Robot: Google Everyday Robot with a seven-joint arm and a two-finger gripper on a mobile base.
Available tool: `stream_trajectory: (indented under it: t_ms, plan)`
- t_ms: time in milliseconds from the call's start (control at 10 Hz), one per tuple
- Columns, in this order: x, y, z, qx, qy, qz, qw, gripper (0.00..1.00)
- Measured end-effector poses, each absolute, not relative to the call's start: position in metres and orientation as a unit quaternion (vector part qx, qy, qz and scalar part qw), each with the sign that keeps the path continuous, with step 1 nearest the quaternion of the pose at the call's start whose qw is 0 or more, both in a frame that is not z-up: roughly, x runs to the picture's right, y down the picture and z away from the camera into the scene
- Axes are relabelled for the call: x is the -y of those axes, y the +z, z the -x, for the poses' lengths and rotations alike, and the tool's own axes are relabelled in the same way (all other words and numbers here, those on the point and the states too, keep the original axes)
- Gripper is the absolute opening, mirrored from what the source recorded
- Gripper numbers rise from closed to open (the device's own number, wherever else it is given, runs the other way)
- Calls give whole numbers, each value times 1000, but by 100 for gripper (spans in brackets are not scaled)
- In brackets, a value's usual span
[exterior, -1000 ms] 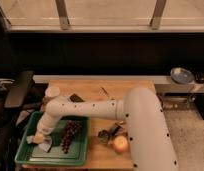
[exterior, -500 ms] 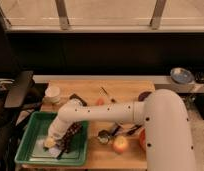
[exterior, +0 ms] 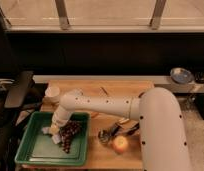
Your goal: Wipe tray with towel
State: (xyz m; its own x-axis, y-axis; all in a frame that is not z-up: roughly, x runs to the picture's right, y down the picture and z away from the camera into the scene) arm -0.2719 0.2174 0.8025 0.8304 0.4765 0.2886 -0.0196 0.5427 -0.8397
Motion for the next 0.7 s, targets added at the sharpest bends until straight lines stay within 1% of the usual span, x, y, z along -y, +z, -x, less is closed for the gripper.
stream_trajectory:
  t_ms: [200,400,500,700]
  plan:
    - [-210,813,299,262,129,458,840,0]
    - [-218,814,322,271,113,466,835,0]
    - [-243,797,336,282,101,477,826,0]
    - [-271,773,334,284,99,487,820,0]
